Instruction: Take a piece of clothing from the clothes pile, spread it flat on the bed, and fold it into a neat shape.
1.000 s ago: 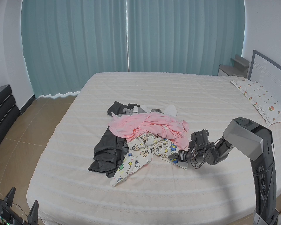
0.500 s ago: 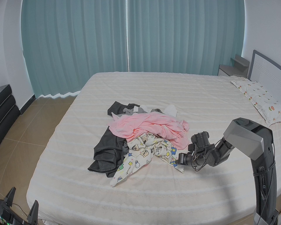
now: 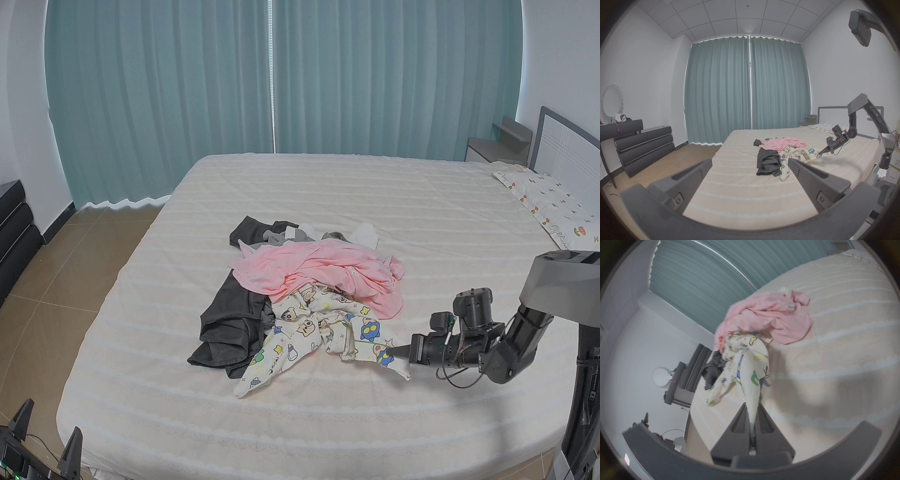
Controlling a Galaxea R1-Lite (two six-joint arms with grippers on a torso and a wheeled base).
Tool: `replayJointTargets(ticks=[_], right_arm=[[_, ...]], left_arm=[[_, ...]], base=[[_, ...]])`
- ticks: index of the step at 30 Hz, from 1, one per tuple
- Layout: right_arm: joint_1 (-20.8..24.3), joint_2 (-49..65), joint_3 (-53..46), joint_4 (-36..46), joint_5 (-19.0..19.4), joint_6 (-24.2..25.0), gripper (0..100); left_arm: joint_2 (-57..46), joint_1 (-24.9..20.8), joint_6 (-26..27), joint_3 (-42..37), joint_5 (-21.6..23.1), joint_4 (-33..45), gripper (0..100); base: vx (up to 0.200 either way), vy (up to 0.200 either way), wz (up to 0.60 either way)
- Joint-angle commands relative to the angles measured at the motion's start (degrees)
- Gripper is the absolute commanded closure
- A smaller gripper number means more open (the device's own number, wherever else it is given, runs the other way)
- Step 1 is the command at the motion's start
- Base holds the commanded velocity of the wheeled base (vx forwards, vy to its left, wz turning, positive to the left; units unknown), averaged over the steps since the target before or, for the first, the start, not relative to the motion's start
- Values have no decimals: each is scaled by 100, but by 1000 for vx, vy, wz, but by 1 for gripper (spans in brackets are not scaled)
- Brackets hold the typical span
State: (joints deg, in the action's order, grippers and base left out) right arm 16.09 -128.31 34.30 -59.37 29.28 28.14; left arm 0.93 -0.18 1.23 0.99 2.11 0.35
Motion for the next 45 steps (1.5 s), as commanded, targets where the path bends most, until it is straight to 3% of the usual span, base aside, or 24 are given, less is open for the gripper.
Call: replayJointTargets(ticks=[1, 5, 8, 20, 25, 28, 29, 30, 32, 33, 36, 39, 40, 43, 45], right_arm=[[87, 1299, -1550, -1332, 359, 315, 100], [184, 2152, -2499, -2448, 579, 816, 100], [210, 2565, -2692, -2597, 614, 887, 100], [500, 4332, -2552, -2413, 596, 957, 100], [694, 4947, -1717, -1472, 596, 957, 100], [878, 5096, -1260, -822, 552, 957, 100], [913, 5105, -1207, -752, 552, 957, 100], [1019, 5114, -1022, -585, 543, 957, 100], [1107, 5096, -864, -514, 526, 957, 100], [1142, 5052, -732, -497, 526, 966, 100], [1238, 4920, -574, -488, 517, 966, 100], [1405, 4841, -512, -514, 447, 957, 100], [1485, 4850, -512, -523, 438, 957, 100], [1652, 4885, -407, -532, 420, 957, 100], [1678, 4859, -214, -488, 359, 957, 100]], left_arm=[[-93, 1, 0, -99, 0, 0, 0], [-93, 1, -26, -99, 70, 9, 0], [-93, -8, -35, -99, 70, 0, 0], [-5, -34, 431, -99, 369, -79, 0], [180, -131, 360, 42, 422, -167, 0], [1349, -210, -984, 1905, 624, -686, 0], [1525, -237, -1169, 2090, 694, -677, 0], [2113, -377, -1380, 2468, 1125, -607, 0], [2790, -579, -1283, 2608, 1714, -633, 0], [3397, -861, -1151, 2582, 2356, -642, 0], [4416, -1274, -589, 2485, 2909, -651, 0], [5945, -1713, 615, 2389, 2900, -809, 0], [6218, -1731, 782, 2371, 2883, -923, 0], [6807, -1871, 852, 2274, 2900, -1424, 0], [7396, -2241, 861, 2213, 2892, -1837, 0]], base=[[0, 0, 0], [0, 0, 0], [0, 0, 0], [0, 0, 0], [0, 0, 0], [0, 0, 0], [0, 0, 0], [0, 0, 0], [0, 0, 0], [0, 0, 0], [0, 0, 0], [0, 0, 0], [0, 0, 0], [0, 0, 0], [0, 0, 0]])
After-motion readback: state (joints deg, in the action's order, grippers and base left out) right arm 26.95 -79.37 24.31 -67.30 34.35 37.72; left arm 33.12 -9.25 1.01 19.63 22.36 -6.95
